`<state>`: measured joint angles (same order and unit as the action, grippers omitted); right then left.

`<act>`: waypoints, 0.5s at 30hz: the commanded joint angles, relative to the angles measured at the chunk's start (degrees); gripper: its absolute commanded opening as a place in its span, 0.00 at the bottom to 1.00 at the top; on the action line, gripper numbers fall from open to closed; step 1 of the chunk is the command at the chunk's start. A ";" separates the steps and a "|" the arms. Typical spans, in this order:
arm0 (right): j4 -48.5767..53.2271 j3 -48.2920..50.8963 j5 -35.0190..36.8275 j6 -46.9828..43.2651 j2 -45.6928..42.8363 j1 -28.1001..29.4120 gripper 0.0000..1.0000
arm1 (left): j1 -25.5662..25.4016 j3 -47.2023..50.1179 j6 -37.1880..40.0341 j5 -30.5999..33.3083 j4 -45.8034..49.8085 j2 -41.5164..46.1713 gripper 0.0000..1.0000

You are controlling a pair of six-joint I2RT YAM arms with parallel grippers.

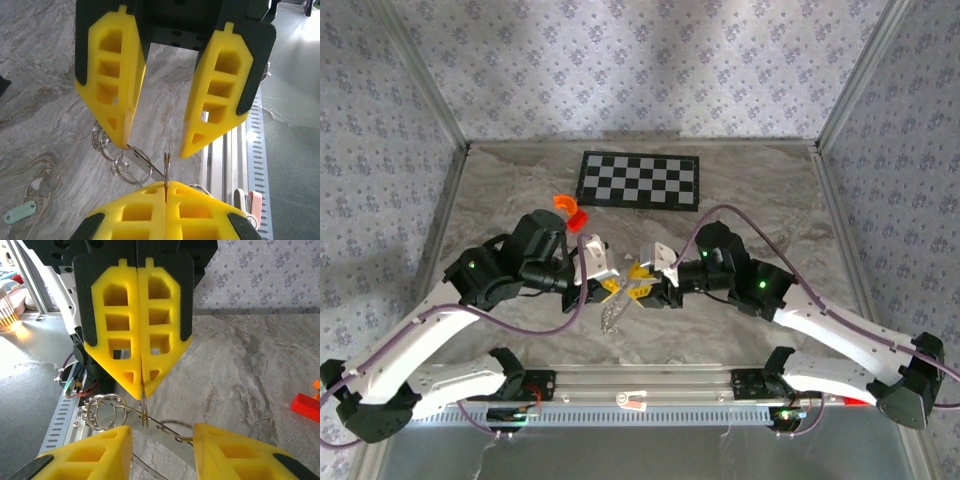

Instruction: Put the keys on the keyring

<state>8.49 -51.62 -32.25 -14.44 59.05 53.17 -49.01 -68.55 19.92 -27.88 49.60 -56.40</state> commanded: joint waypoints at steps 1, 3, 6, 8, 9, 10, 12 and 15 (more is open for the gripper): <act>-1.70 -1.47 0.57 0.53 0.52 0.61 0.38 | -0.61 -1.77 1.26 -0.78 -0.59 0.06 0.00; -2.41 -1.33 0.40 0.92 0.72 0.73 0.36 | -0.85 -1.67 1.35 -0.45 -0.82 -0.12 0.00; -2.85 -1.22 0.35 1.21 0.55 0.97 0.34 | -1.07 -1.71 1.43 0.42 -0.82 -0.31 0.00; -3.41 -1.03 0.45 1.55 0.32 0.95 0.30 | -1.18 -1.74 1.53 0.93 -0.85 -0.45 0.00; -3.61 -1.03 0.44 1.60 0.37 1.04 0.29 | -1.26 -1.79 1.52 1.09 -0.74 -0.54 0.00; -3.59 -1.00 0.35 1.70 0.41 1.12 0.27 | -1.34 -1.89 1.47 1.39 -0.59 -0.78 0.00; -3.58 -1.03 0.35 1.63 0.67 1.15 0.23 | -1.55 -2.01 1.52 1.84 -0.47 -0.90 0.00; -3.24 -1.02 0.52 1.39 0.98 1.31 0.18 | -1.70 -2.02 1.59 2.17 -0.52 -0.91 0.00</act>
<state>5.93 -51.62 -32.12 -13.26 59.79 54.06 -50.13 -68.55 20.47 -25.78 49.54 -57.56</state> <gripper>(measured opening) 0.184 0.047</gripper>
